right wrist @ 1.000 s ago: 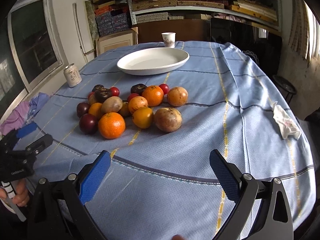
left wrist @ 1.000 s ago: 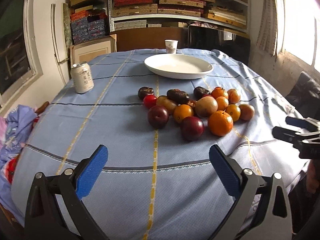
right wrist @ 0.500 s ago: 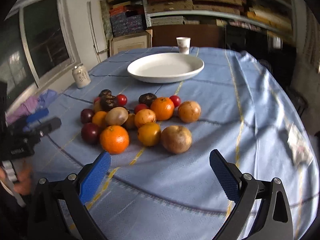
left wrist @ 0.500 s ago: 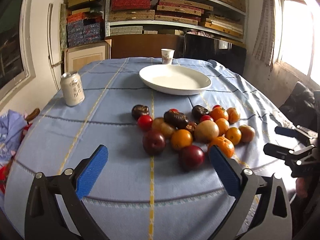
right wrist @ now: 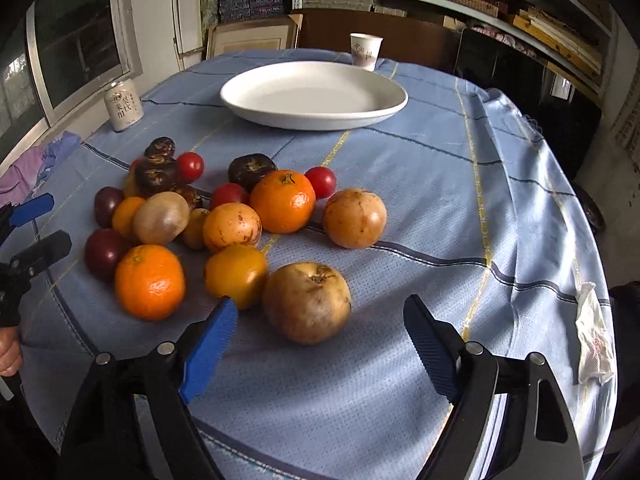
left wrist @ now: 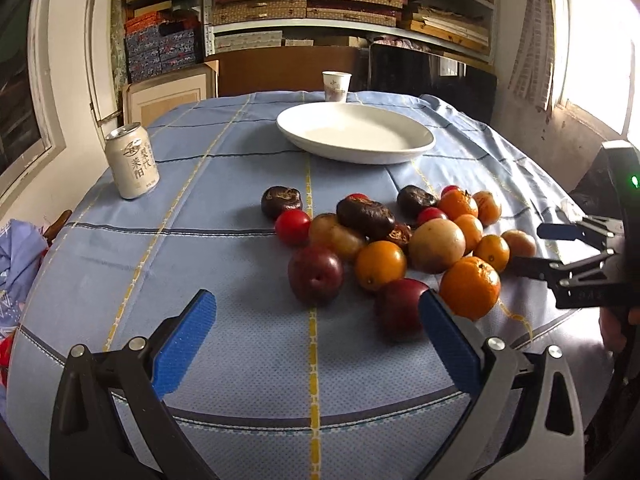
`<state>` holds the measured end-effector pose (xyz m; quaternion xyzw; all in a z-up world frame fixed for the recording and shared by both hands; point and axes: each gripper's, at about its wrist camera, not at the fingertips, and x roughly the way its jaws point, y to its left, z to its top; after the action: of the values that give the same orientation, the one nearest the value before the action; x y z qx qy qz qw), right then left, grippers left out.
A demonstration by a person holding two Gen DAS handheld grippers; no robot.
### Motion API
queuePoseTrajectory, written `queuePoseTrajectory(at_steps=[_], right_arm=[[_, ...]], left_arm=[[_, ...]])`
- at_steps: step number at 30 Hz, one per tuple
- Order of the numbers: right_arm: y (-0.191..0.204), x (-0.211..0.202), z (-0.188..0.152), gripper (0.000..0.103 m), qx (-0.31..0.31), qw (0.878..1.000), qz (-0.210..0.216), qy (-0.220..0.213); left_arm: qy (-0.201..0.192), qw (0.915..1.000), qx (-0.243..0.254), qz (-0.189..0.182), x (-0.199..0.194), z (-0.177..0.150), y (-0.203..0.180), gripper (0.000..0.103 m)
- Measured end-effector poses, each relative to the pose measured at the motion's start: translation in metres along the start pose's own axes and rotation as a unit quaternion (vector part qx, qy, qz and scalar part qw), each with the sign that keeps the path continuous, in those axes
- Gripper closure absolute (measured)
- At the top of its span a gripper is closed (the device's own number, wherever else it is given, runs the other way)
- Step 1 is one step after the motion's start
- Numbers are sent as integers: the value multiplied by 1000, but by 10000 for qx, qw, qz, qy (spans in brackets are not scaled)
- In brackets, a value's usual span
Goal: Organize fruits
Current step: 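Grasp the brown pear with the right tool while the left tool grasps a red plum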
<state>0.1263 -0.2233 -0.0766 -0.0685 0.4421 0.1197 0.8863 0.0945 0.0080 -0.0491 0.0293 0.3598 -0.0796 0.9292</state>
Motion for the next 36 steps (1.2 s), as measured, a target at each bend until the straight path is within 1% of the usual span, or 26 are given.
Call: queuePoseTrajectory(at_steps=[5, 7, 8, 9, 10, 11, 14, 19, 21, 25, 26, 28, 30, 32, 36], right_arm=[[-6, 2, 3, 19, 37, 9997, 245, -6], [-9, 2, 2, 25, 64, 9993, 362, -25], [-10, 2, 2, 31, 78, 9990, 437, -21], [-12, 1, 2, 35, 105, 9987, 494, -12], [-14, 0, 1, 40, 144, 9986, 509, -4], [-16, 1, 0, 42, 192, 9986, 502, 27], [-18, 1, -3, 45, 255, 9976, 633, 93], [-7, 11, 2, 47, 10, 9988, 455, 176], [-7, 15, 6, 47, -30, 9988, 453, 184], [-14, 23, 8, 47, 160, 9977, 628, 208], [-14, 23, 7, 47, 184, 9977, 640, 158], [-13, 21, 4, 57, 172, 9975, 676, 104], [-13, 18, 2, 57, 208, 9969, 761, 63], [-17, 16, -1, 57, 373, 9956, 857, 46], [-21, 9, -11, 57, 636, 9934, 952, -13]], left_arm=[[-10, 10000, 67, 28, 0, -1, -4, 4], [26, 10000, 74, -12, 0, -2, -4, 4], [48, 10000, 56, -18, 1, -2, -3, 4], [70, 10000, 32, -29, 2, -2, -2, 4], [96, 9999, 10, -46, 3, -2, -1, 4], [125, 9999, -27, -75, 4, -1, 1, 4], [147, 9998, -93, -115, 5, 0, 3, 4], [142, 9999, -33, -87, 6, -1, 2, 4], [147, 9999, -16, -63, 6, -2, 2, 4], [228, 9997, -62, -78, 9, -3, 2, 4], [262, 9996, -83, -85, 10, -2, 3, 4], [295, 9995, -101, -88, 11, -3, 3, 4], [330, 9994, -104, -101, 13, -4, 3, 4], [331, 9993, -52, -151, 13, -4, 1, 4], [240, 9989, 236, -337, 10, -3, -9, 4]])
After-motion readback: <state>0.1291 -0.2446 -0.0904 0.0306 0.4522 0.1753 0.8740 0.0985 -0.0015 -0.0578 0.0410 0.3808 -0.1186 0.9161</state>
